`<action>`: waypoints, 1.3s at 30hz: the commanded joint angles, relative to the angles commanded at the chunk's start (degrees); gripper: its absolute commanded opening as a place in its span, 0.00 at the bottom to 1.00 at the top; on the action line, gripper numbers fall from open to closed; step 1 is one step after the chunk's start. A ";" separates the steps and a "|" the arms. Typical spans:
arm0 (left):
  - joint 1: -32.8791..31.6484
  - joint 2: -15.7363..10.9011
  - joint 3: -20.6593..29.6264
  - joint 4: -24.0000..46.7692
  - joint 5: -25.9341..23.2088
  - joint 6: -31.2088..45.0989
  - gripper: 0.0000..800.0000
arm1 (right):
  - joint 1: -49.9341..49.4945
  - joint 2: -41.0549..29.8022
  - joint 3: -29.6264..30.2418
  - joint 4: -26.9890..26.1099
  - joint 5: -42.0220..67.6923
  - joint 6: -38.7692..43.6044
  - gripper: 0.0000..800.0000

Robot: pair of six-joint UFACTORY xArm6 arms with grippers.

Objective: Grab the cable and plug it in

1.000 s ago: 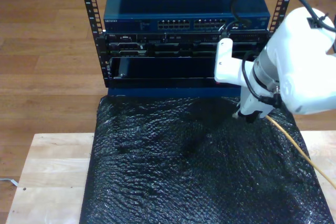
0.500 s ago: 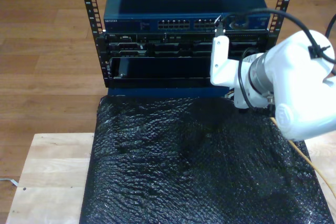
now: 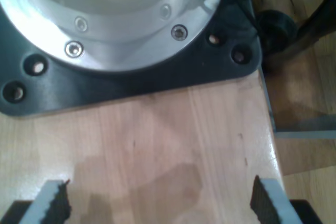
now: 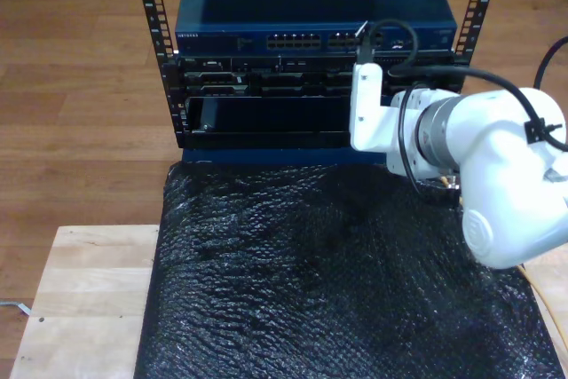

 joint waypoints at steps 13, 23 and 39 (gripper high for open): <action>0.00 0.00 0.00 0.00 0.00 0.00 1.00 | 0.18 1.23 3.25 0.00 -14.95 -0.26 0.00; 0.00 0.00 -0.09 0.00 0.00 0.00 1.00 | -0.26 4.22 3.34 0.00 -25.76 -0.35 0.00; 0.00 0.00 -0.09 0.00 0.00 0.00 1.00 | -2.81 12.75 1.93 0.44 -42.46 -12.22 0.00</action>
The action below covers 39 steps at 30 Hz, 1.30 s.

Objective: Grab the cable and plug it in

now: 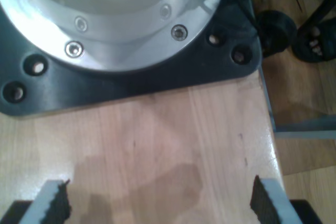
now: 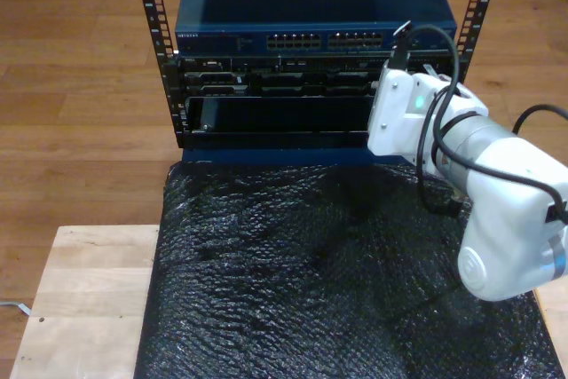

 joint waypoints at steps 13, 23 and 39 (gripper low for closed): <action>0.00 0.09 0.00 0.00 0.00 0.00 1.00 | 1.58 6.95 -5.98 0.00 -4.04 -1.58 0.00; 0.00 0.09 0.00 0.00 0.00 0.00 1.00 | 4.48 4.40 -4.31 0.00 -3.78 -1.93 0.00; 0.00 0.09 0.00 0.00 0.09 0.00 1.00 | 5.45 0.88 3.52 -0.44 -2.99 -5.19 0.00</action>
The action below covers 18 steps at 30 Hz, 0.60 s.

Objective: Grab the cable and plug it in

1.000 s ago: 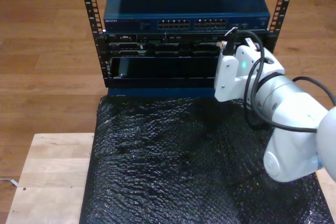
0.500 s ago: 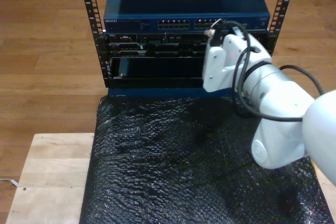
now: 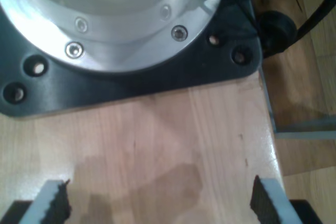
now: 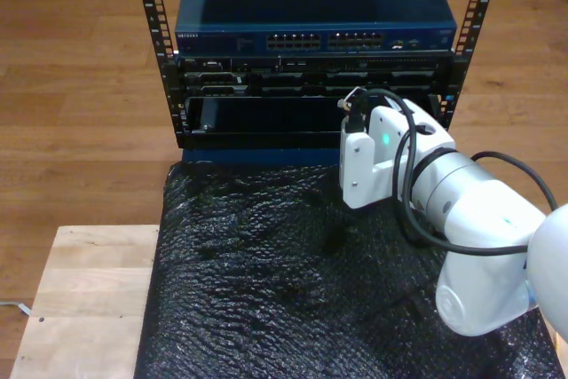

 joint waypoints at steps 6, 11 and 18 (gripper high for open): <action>0.00 0.00 0.00 0.00 0.00 0.00 1.00 | 0.44 0.18 0.26 0.09 -0.35 0.26 0.00; 0.00 0.00 0.00 0.00 -0.09 0.00 1.00 | 0.44 -0.09 2.81 0.09 -0.79 0.35 0.00; 0.00 0.00 0.00 0.00 -0.09 0.00 1.00 | 0.26 1.76 -0.09 0.35 -1.32 0.26 0.00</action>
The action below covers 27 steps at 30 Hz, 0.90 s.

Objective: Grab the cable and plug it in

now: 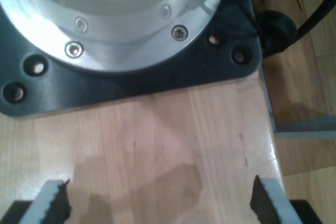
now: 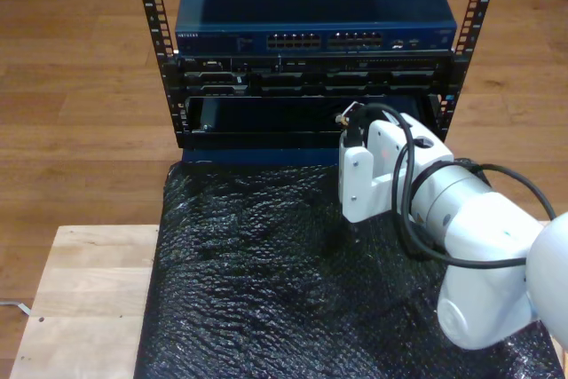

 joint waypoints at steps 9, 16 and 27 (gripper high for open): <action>0.00 0.00 0.00 0.00 0.00 0.00 1.00 | -0.09 4.31 -4.92 3.78 -0.62 0.09 0.00; 0.00 0.00 0.00 0.00 0.09 0.00 1.00 | -0.09 6.77 -7.38 4.40 -3.87 0.09 0.00; 0.00 0.00 0.00 0.00 0.09 0.00 1.00 | 0.09 9.41 -12.57 4.48 -5.45 -0.35 0.00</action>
